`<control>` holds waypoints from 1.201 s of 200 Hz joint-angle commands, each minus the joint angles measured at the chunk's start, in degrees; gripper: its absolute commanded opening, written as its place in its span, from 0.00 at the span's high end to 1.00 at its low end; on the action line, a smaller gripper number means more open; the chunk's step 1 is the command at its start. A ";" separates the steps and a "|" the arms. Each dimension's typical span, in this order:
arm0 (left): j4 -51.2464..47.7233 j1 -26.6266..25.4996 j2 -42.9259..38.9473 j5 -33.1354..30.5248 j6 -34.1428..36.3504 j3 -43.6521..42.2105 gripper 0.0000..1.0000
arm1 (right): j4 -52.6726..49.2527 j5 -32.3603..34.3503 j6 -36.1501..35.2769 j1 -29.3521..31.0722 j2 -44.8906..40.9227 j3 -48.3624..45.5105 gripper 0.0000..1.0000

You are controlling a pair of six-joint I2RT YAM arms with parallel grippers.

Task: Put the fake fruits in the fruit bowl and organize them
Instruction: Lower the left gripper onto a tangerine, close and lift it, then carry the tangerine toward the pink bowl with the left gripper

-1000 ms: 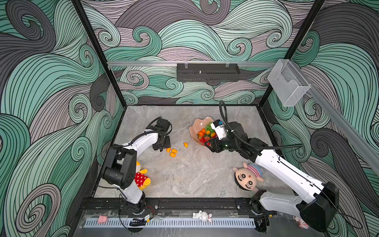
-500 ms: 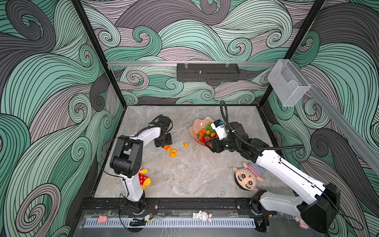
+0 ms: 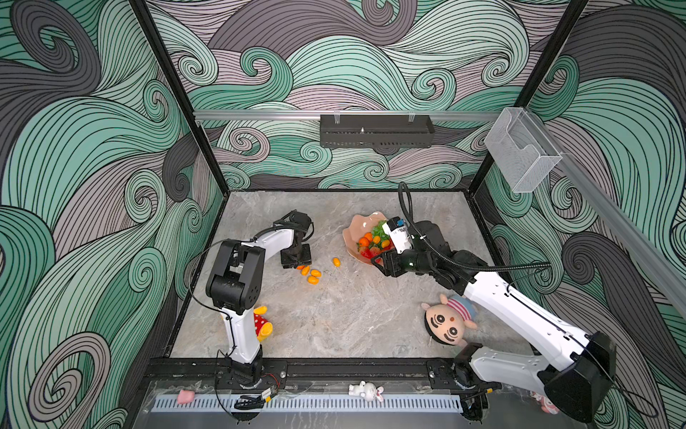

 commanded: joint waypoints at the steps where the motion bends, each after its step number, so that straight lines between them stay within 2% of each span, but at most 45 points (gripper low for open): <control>1: -2.29 0.31 1.53 -0.28 -0.11 2.30 0.43 | -1.01 0.35 0.26 0.18 -1.05 -0.42 0.41; 78: -2.30 0.21 -2.08 -1.43 -1.21 0.40 0.52 | -1.25 1.83 0.88 0.22 -1.40 -1.01 0.41; 127: -3.02 0.18 -10.34 -3.61 -2.65 -4.91 0.54 | 0.09 1.84 2.42 0.20 0.08 -1.12 0.41; 163: -5.35 -0.16 -17.06 -4.32 -1.77 -6.22 0.54 | -0.22 4.64 3.20 -0.09 1.76 -0.87 0.40; 192: -6.60 -0.82 -20.04 -2.49 -0.12 -3.98 0.55 | -1.98 4.75 4.23 -1.73 4.47 0.21 0.40; 240: -5.12 -2.80 -19.04 1.49 1.20 1.34 0.54 | -0.44 2.82 7.30 -5.81 4.78 -1.82 0.37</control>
